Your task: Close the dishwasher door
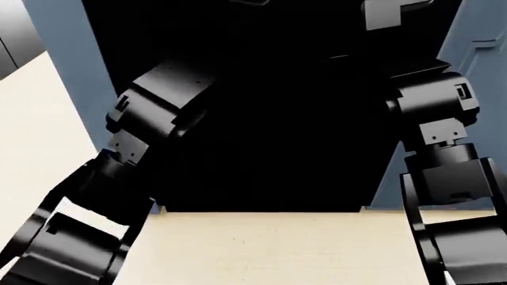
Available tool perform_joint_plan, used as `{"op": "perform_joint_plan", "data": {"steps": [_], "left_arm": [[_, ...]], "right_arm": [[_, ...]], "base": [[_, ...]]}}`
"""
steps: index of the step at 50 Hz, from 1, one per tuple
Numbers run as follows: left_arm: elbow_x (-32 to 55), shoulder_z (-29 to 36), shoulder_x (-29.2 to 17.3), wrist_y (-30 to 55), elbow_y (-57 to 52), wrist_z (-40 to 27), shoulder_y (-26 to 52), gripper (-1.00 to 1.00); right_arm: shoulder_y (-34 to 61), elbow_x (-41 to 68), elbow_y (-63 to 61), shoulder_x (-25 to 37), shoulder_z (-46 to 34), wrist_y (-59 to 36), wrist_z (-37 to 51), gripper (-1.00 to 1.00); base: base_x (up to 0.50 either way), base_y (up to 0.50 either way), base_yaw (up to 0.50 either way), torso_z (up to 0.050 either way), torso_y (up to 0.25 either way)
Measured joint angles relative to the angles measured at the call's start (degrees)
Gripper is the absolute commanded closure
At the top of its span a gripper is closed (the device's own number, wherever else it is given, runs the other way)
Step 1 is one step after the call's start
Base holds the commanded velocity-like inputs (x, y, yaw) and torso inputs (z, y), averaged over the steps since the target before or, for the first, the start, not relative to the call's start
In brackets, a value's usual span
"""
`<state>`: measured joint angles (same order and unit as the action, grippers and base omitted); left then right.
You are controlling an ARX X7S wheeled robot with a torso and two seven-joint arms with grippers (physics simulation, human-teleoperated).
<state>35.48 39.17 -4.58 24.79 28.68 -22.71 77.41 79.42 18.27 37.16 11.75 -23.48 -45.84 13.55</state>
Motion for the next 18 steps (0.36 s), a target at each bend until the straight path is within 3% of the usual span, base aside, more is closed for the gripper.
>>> {"op": "perform_joint_plan", "data": {"steps": [5,8,18], "left_arm": [[15.1,16.3,1.9,-7.8,16.7,0.8,6.2,-1.0],[19.6,23.4,3.0,-9.9,19.6,-2.7,8.4,-1.0],[34.2,38.1,4.6,-15.6,23.8,-7.4,12.6,-1.0]], "right_arm": [[2.3,-1.7,1.9,-1.6,0.4,-3.4,0.2,-1.0],[3.2,-2.8,3.1,-2.4,1.1,-4.4,0.1,-1.0],[4.7,-6.6,5.1,-4.3,3.8,-6.5,-0.9,-1.0]], "base": [[0.04,0.0,0.01,0.0,-0.012],[0.07,0.0,0.0,0.0,-0.018],[0.06,0.0,0.0,0.0,-0.021]]}}
